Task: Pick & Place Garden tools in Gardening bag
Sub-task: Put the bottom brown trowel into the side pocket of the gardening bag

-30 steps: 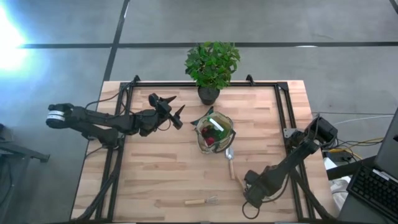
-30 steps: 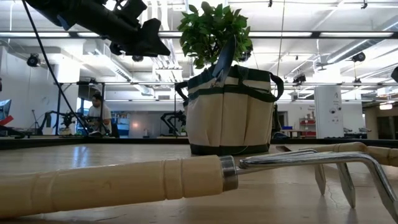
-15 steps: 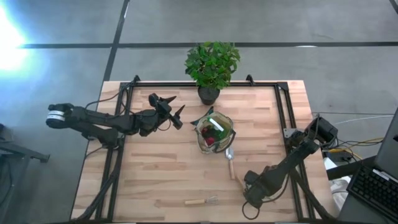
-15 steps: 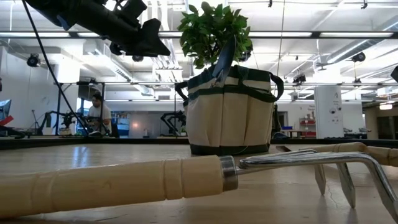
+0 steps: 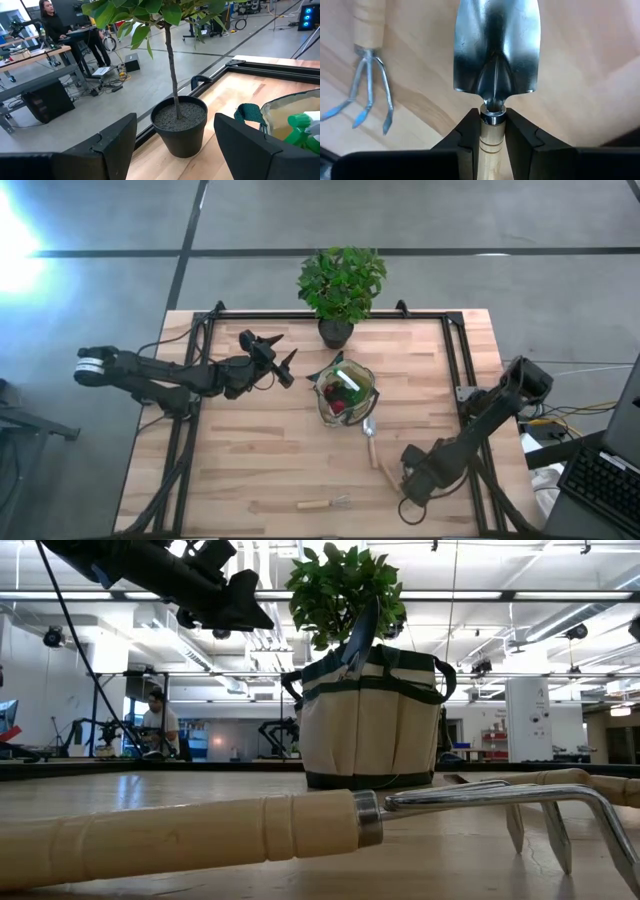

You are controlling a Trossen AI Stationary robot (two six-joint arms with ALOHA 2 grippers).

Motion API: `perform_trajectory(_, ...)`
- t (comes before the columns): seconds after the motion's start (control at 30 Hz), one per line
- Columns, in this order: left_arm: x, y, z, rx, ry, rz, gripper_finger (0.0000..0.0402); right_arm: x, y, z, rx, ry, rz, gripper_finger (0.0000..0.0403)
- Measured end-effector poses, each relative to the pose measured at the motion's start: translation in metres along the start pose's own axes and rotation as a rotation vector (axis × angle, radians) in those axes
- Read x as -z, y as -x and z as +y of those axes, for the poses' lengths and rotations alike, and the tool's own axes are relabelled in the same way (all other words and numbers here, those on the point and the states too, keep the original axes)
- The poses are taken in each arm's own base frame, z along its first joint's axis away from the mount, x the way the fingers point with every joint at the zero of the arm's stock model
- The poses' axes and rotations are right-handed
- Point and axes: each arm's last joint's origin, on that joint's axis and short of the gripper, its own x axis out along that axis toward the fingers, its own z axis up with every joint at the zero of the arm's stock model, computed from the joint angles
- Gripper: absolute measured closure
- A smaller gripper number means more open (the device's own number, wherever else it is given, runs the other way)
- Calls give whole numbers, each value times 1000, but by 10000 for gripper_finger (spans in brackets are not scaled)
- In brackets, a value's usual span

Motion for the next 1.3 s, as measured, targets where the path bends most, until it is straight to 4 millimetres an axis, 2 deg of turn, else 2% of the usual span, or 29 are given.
perform_trajectory(0.17, 0, 0, 0, 0, -1, 1, 134, 1, 26, -11, -76, -6, -144, 349)
perform_trajectory(0.47, 2, 0, -2, 73, 32, 14, 134, 1, 78, -37, -229, 11, -542, 349)
perform_trajectory(0.73, 2, 1, -6, 190, 104, 21, 134, -1, 108, -57, -232, 97, -901, 349)
perform_trajectory(0.93, 1, 1, -9, 290, 190, 28, 134, -8, 120, -55, -199, 165, -1107, 349)
perform_trajectory(1.3, -11, 2, -10, 359, 334, -66, 134, -41, 146, -48, -56, 140, -1407, 349)
